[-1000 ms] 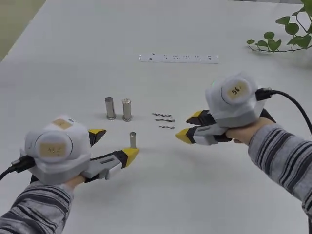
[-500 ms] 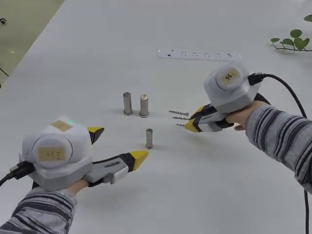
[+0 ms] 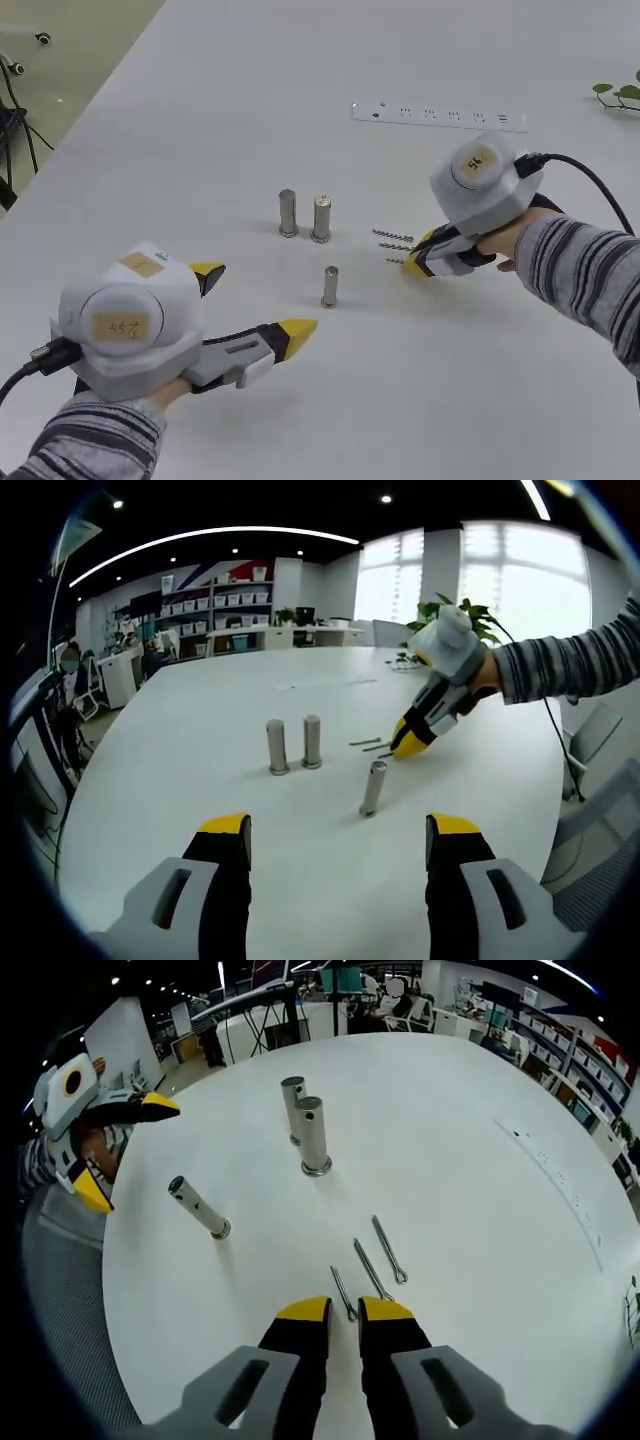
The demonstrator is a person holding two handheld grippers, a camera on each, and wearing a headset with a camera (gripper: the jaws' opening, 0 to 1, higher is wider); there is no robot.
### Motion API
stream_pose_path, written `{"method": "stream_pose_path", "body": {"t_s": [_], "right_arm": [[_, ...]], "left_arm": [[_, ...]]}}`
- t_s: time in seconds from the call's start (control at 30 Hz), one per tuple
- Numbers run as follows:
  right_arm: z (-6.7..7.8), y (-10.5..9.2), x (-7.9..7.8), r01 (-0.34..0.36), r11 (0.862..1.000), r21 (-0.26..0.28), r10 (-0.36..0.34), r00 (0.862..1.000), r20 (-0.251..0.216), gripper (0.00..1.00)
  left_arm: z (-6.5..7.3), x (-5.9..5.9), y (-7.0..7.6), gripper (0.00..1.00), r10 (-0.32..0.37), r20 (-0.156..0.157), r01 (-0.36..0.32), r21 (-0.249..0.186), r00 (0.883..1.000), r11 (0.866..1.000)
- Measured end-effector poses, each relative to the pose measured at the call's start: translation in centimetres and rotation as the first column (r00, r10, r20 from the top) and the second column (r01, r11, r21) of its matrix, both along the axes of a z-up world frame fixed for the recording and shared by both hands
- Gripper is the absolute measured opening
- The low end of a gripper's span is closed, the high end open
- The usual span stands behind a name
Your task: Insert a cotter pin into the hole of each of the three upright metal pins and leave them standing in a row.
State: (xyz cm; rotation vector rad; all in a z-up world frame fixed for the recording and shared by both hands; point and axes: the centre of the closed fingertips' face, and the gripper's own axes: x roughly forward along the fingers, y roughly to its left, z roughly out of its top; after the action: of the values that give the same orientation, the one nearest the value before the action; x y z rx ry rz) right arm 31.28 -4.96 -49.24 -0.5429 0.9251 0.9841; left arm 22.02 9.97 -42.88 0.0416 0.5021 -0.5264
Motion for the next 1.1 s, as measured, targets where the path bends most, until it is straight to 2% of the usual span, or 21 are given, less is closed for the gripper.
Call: {"method": "stream_pose_path", "body": {"t_s": [0.23, 0.33, 0.4, 0.53, 0.8, 0.93, 1.1], "right_arm": [[0.1, 0.0, -0.3, -0.026, 1.000, -0.007, 0.026, 1.000, -0.002, 0.02], [0.1, 0.0, -0.4, -0.071, 0.997, -0.035, 0.072, 0.997, 0.024, 0.01], [0.1, 0.0, -0.4, -0.125, 0.990, -0.061, 0.128, 0.991, 0.041, 0.01], [0.1, 0.2, -0.6, -0.159, 0.983, -0.092, 0.164, 0.985, 0.053, 0.00], [0.1, 0.1, -0.6, -0.170, 0.978, -0.121, 0.179, 0.982, 0.066, 0.00], [0.4, 0.2, -0.9, -0.176, 0.978, -0.110, 0.185, 0.979, 0.079, 0.00], [1.8, 0.5, -1.5, -0.200, 0.977, -0.069, 0.208, 0.969, 0.133, 0.00]], "left_arm": [[0.1, 0.0, 0.2, 0.69, 0.002, 0.001, -0.002, -0.003, 1.000, 1.000], [0.1, -0.1, 0.3, 0.69, 0.002, 0.002, -0.002, -0.003, 1.000, 1.000], [0.2, -0.1, 0.4, 0.69, 0.002, 0.003, -0.002, -0.002, 1.000, 1.000], [0.2, -0.2, 0.3, 0.68, -0.005, 0.002, 0.005, 0.004, 1.000, 1.000], [0.3, -0.3, 0.1, 0.67, -0.012, 0.000, 0.012, 0.001, 1.000, 1.000], [0.6, -0.4, -0.3, 0.64, -0.022, 0.001, 0.022, -0.007, 1.000, 1.000], [0.8, -0.6, -0.8, 0.62, -0.043, -0.001, 0.043, -0.007, 0.999, 0.999]]}}
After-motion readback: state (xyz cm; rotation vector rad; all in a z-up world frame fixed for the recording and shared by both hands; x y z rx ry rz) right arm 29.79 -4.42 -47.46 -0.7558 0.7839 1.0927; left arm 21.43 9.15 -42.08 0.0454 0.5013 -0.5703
